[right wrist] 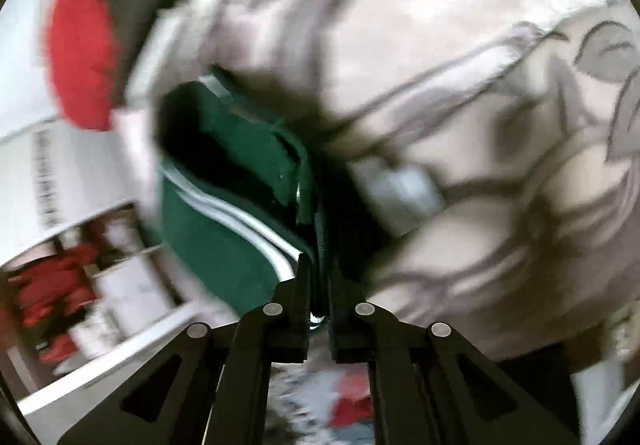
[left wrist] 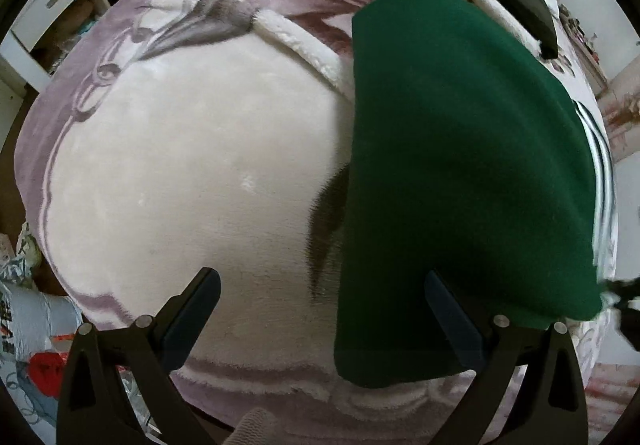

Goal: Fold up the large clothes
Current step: 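Smooth the folded jacket edge with the left tool while the right tool tucks the cuff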

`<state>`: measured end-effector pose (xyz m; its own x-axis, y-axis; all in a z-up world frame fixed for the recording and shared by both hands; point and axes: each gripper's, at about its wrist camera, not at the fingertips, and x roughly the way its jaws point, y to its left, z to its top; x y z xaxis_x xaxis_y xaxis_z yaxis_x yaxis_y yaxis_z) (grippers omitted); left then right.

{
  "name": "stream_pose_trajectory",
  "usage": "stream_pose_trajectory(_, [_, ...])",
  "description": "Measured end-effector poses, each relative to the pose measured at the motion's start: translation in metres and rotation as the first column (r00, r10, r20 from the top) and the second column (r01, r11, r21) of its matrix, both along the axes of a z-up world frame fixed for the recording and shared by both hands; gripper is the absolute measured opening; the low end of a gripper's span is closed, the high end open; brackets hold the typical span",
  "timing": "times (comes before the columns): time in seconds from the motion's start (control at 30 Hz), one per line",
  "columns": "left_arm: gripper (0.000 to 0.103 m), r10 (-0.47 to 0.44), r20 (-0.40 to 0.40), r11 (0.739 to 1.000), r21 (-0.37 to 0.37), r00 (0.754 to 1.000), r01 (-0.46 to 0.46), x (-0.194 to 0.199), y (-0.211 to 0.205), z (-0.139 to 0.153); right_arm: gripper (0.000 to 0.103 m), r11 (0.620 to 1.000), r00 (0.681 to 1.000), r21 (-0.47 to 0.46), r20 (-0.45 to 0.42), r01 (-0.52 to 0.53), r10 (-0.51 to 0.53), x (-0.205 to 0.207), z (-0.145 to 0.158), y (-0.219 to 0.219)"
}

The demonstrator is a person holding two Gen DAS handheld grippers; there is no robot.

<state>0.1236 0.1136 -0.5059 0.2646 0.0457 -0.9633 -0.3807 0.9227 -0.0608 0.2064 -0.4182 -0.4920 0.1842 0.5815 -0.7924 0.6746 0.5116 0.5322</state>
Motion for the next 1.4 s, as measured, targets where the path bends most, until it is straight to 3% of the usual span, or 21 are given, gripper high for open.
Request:
stream_pose_trajectory(0.07, [0.103, -0.016, -0.002, 1.0, 0.012, 1.0, 0.016, 0.002, 0.0, 0.001, 0.012, 0.999, 0.996, 0.047, -0.092, -0.004, 0.008, 0.003, -0.034, -0.003])
stream_pose_trajectory(0.13, [0.103, -0.019, 0.005, 1.0, 0.02, 1.0, 0.019, 0.002, 0.001, 0.005, 0.019, 0.996, 0.996, 0.094, -0.083, -0.005, 0.013, 0.009, -0.031, -0.002])
stream_pose_trajectory(0.2, [0.103, -0.013, 0.018, 1.0, 0.024, 1.0, 0.013, 0.005, 0.004, 0.012, 0.036, 0.996, 0.996, 0.026, -0.022, -0.084, 0.084, 0.024, -0.006, 0.0])
stream_pose_trajectory(0.23, [0.103, -0.007, 0.03, 1.0, 0.03, 1.0, 0.006, 0.008, 0.007, 0.016, 0.059, 0.992, 0.993, -0.035, 0.018, -0.12, 0.121, 0.033, 0.011, 0.002])
stream_pose_trajectory(0.27, [0.103, 0.002, 0.051, 0.999, 0.041, 0.999, -0.004, 0.014, 0.01, 0.021, 0.069, 0.983, 0.985, -0.101, 0.063, -0.156, 0.163, 0.045, 0.027, 0.005])
stream_pose_trajectory(0.37, [0.103, 0.017, 0.081, 0.997, 0.075, 0.997, -0.023, 0.036, 0.02, 0.028, 0.069, 0.946, 0.944, -0.199, 0.161, -0.254, 0.287, 0.089, 0.055, 0.021])
stream_pose_trajectory(0.43, [0.103, 0.027, 0.101, 0.996, 0.086, 0.994, -0.036, 0.049, 0.026, 0.029, 0.07, 0.939, 0.923, -0.19, 0.209, -0.287, 0.324, 0.118, 0.058, 0.034])
stream_pose_trajectory(0.5, [0.103, 0.031, 0.105, 0.994, 0.105, 0.994, -0.042, 0.068, 0.031, 0.027, 0.07, 0.93, 0.9, -0.134, 0.236, -0.343, 0.366, 0.154, 0.044, 0.052])
stream_pose_trajectory(0.6, [0.103, 0.031, 0.112, 0.993, 0.114, 0.993, -0.044, 0.087, 0.035, 0.026, 0.07, 0.906, 0.884, -0.054, 0.206, -0.419, 0.421, 0.193, 0.006, 0.085])
stream_pose_trajectory(0.63, [0.103, 0.032, 0.116, 0.993, 0.108, 0.993, -0.045, 0.09, 0.036, 0.026, 0.054, 0.909, 0.888, -0.016, 0.208, -0.416, 0.41, 0.201, -0.004, 0.092])
stream_pose_trajectory(0.67, [0.103, 0.033, 0.12, 0.994, 0.1, 0.992, -0.045, 0.093, 0.037, 0.027, 0.002, 0.915, 0.891, 0.012, 0.234, -0.403, 0.389, 0.206, -0.01, 0.095])
stream_pose_trajectory(0.73, [0.103, 0.028, 0.127, 0.995, 0.09, 0.992, -0.039, 0.097, 0.035, 0.029, 0.003, 0.924, 0.901, 0.041, 0.243, -0.38, 0.359, 0.212, -0.008, 0.095])
stream_pose_trajectory(0.87, [0.103, 0.004, 0.137, 0.997, 0.072, 0.991, -0.014, 0.103, 0.027, 0.03, 0.002, 0.954, 0.897, -0.09, 0.324, -0.285, 0.299, 0.223, 0.034, 0.077])
stream_pose_trajectory(0.97, [0.103, 0.0, 0.171, 0.999, 0.048, 0.985, -0.009, 0.107, 0.022, 0.032, 0.002, 0.947, 0.913, -0.206, 0.28, -0.244, 0.297, 0.238, 0.031, 0.061])
stream_pose_trajectory(1.03, [0.103, -0.016, 0.15, 0.996, 0.088, 0.989, 0.002, 0.114, 0.017, 0.028, 0.002, 0.927, 0.922, -0.237, 0.189, -0.29, 0.337, 0.248, 0.008, 0.059])
stream_pose_trajectory(1.1, [0.103, -0.036, 0.123, 0.994, 0.109, 0.992, 0.023, 0.119, 0.015, 0.021, 0.011, 0.921, 0.921, -0.175, 0.12, -0.349, 0.371, 0.253, -0.013, 0.06])
stream_pose_trajectory(1.13, [0.103, -0.04, 0.112, 0.994, 0.106, 0.993, 0.028, 0.119, 0.014, 0.018, 0.024, 0.929, 0.925, -0.117, 0.106, -0.352, 0.364, 0.25, -0.015, 0.058])
stream_pose_trajectory(1.17, [0.103, -0.042, 0.108, 0.995, 0.092, 0.993, 0.032, 0.118, 0.014, 0.015, 0.046, 0.931, 0.926, -0.088, 0.108, -0.353, 0.361, 0.245, -0.011, 0.055])
stream_pose_trajectory(1.23, [0.103, -0.043, 0.114, 0.996, 0.078, 0.993, 0.034, 0.114, 0.013, 0.014, 0.067, 0.933, 0.924, -0.073, 0.131, -0.352, 0.359, 0.229, 0.004, 0.044])
stream_pose_trajectory(1.3, [0.103, -0.048, 0.114, 0.996, 0.077, 0.992, 0.04, 0.111, 0.011, 0.014, 0.067, 0.933, 0.92, -0.086, 0.155, -0.349, 0.359, 0.202, 0.02, 0.032])
stream_pose_trajectory(1.4, [0.103, -0.057, 0.114, 0.995, 0.082, 0.992, 0.047, 0.106, 0.007, 0.017, 0.07, 0.928, 0.92, -0.081, 0.12, -0.364, 0.372, 0.147, 0.027, 0.018])
